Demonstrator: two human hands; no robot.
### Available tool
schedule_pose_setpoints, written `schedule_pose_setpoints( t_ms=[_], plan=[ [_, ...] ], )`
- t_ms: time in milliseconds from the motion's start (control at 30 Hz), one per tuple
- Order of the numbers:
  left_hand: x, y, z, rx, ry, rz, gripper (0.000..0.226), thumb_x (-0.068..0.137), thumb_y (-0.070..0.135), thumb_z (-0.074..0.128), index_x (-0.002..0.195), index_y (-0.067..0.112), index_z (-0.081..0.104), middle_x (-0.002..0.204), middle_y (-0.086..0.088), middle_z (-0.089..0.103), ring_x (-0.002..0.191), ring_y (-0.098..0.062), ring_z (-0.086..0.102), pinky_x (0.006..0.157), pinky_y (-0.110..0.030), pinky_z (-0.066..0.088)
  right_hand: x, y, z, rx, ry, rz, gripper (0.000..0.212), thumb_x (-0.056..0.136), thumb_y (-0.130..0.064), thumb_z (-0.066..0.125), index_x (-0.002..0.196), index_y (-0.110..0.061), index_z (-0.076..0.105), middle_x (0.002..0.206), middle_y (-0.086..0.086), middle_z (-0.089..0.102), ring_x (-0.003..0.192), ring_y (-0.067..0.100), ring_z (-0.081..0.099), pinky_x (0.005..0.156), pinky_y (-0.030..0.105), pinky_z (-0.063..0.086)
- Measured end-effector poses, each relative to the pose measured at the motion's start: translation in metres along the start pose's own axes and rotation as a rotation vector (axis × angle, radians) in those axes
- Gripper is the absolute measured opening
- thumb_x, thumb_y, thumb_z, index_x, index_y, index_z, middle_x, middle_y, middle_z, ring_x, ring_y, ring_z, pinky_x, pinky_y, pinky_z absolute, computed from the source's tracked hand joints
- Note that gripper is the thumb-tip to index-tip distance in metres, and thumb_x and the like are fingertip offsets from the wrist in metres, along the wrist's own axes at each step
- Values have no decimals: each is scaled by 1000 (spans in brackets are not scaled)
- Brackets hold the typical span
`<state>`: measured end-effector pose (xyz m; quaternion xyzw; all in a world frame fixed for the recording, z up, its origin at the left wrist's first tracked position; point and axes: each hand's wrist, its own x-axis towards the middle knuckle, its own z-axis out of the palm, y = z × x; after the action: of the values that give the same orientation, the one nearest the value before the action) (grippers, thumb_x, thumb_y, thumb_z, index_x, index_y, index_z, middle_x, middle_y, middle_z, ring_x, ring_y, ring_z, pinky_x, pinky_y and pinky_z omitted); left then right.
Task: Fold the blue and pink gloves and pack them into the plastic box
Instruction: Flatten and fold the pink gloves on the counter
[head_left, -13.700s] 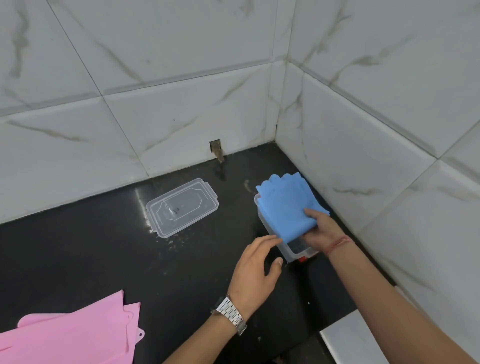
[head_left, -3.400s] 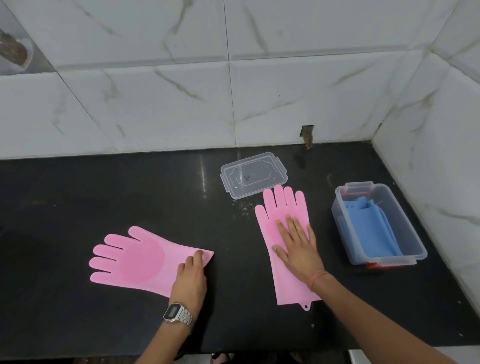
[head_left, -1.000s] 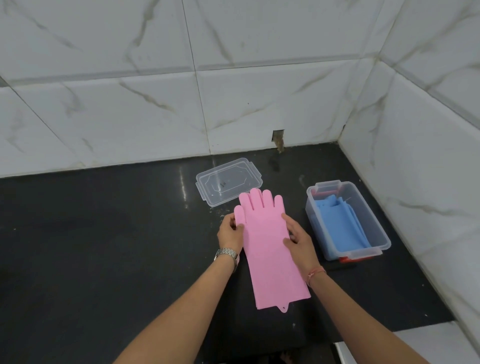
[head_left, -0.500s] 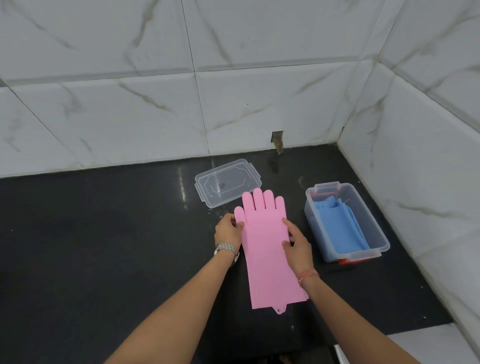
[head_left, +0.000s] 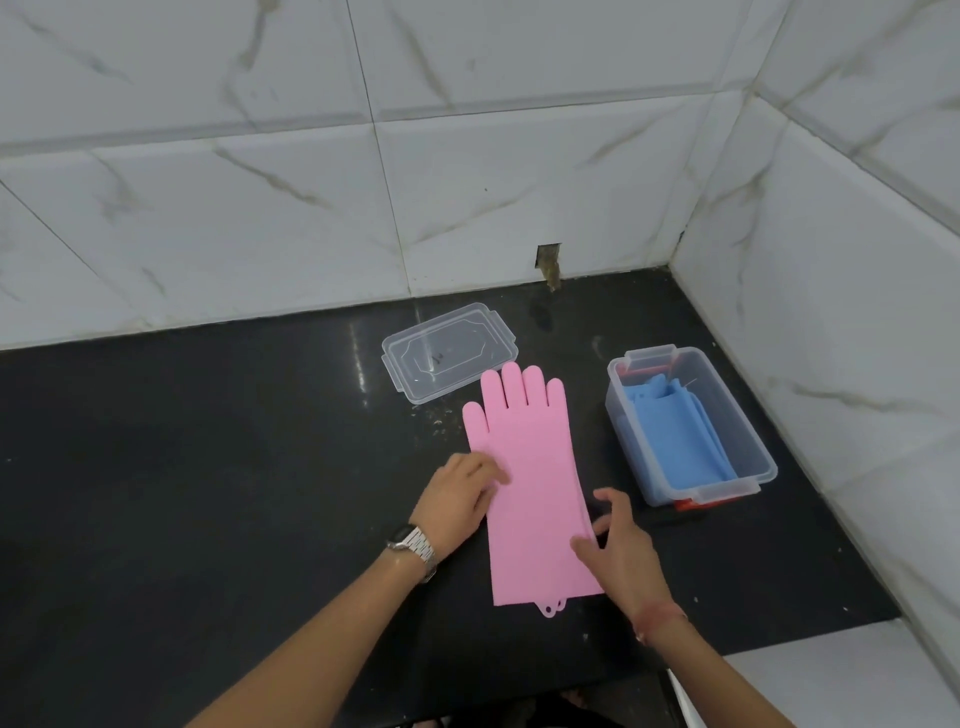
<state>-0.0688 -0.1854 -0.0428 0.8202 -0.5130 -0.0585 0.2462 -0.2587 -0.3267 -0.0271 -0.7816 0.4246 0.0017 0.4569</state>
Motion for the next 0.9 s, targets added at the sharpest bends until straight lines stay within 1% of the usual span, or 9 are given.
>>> schedule_pose_setpoints(
  t_ms=[133,267,367,433,500,600,667,800,900],
  plan=[
    [-22,-1,4,43,-98,156,25,91,8,55,108,21,66,118,4,62,107,-18,55,86,-36,49,-10,8,-1,-87,-57,30,47,89,-23,62,126,-26,33,82,-2,64,72,11,64,63,21,51],
    [-31,-1,3,31,-126,199,38,87,-2,54,115,20,65,123,2,61,115,-19,55,91,-37,49,-15,9,2,-205,-47,-27,35,92,-15,53,119,-26,34,80,4,65,67,18,65,64,35,58],
    [-36,2,2,30,-157,241,43,85,-3,53,118,22,63,126,3,59,118,-17,52,91,-36,49,-15,7,1,-306,-32,-35,25,93,-25,52,112,-24,37,83,1,62,66,15,63,62,31,57],
    [-38,5,0,36,-147,295,43,80,-4,58,113,22,64,121,4,61,113,-17,56,85,-35,52,-15,5,-1,-367,-24,-20,25,90,-38,56,105,-24,40,86,-4,59,68,11,61,62,23,54],
    [-40,8,-1,36,-129,343,41,76,-4,65,107,22,67,116,4,64,108,-17,59,81,-31,53,-14,4,-2,-417,-3,-9,26,87,-45,59,95,-24,47,86,-6,58,70,8,60,65,21,52],
    [-42,7,-3,28,-125,369,31,76,2,71,99,23,69,112,6,66,105,-16,62,84,-29,52,-11,5,-4,-432,23,-7,19,87,-38,61,85,-19,56,84,-4,59,72,10,59,72,30,56],
    [-43,6,-4,26,-122,372,21,79,9,72,96,22,70,111,6,68,106,-15,63,87,-30,53,-10,5,-6,-418,21,4,16,87,-33,62,84,-18,59,83,-3,61,73,11,60,74,33,57],
    [-44,8,-5,28,-114,379,14,81,18,76,94,21,72,110,6,72,109,-15,66,91,-33,53,-8,3,-8,-417,-2,29,16,87,-36,62,85,-20,61,80,-5,63,71,9,61,70,27,55],
    [-44,11,-5,59,-78,374,17,79,19,78,95,20,73,105,5,74,103,-14,69,87,-34,57,-7,2,-10,-421,-2,8,15,88,-32,61,80,-19,60,78,-4,61,69,9,60,63,20,49]
  ],
)
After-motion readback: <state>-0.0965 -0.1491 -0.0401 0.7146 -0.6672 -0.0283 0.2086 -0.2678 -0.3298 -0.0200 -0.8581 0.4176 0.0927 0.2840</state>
